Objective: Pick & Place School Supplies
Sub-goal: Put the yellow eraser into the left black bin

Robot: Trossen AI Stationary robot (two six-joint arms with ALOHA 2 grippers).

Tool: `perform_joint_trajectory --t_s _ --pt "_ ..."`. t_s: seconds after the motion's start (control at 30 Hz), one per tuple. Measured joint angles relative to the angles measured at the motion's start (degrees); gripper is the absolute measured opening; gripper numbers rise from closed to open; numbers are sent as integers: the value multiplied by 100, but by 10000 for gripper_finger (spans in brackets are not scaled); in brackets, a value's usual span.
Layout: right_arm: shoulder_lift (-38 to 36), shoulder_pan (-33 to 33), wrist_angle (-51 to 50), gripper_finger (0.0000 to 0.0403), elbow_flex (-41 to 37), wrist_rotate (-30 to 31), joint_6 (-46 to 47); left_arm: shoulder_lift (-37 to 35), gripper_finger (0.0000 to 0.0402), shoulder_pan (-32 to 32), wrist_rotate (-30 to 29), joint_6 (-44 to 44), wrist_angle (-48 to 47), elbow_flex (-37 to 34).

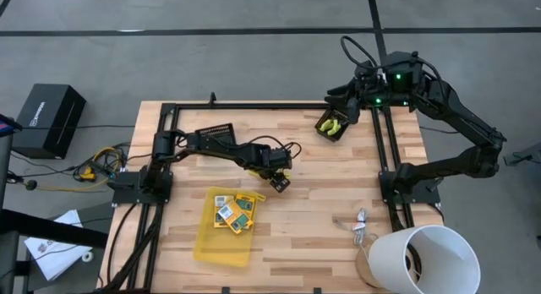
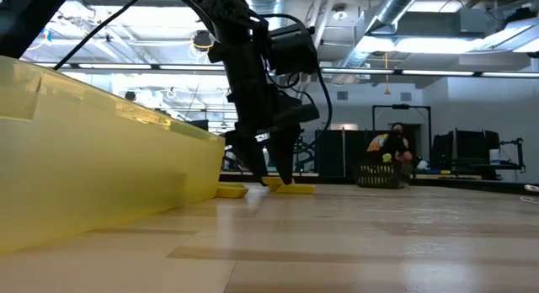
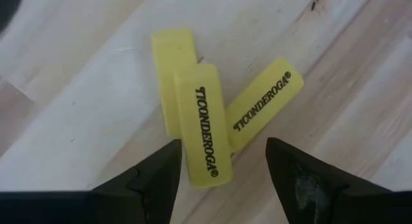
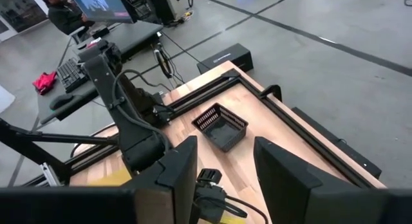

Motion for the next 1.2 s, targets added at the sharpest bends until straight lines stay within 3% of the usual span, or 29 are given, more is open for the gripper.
perform_joint_trajectory --t_s 0.5,0.87,1.2 --pt "0 2 -1 143 0 0 -6 0 159 126 157 -40 119 0" --pt "0 2 -3 138 0 0 -5 -10 45 128 175 8 121 4" --pt "0 2 -3 133 -2 0 9 -11 41 162 308 156 135 4"
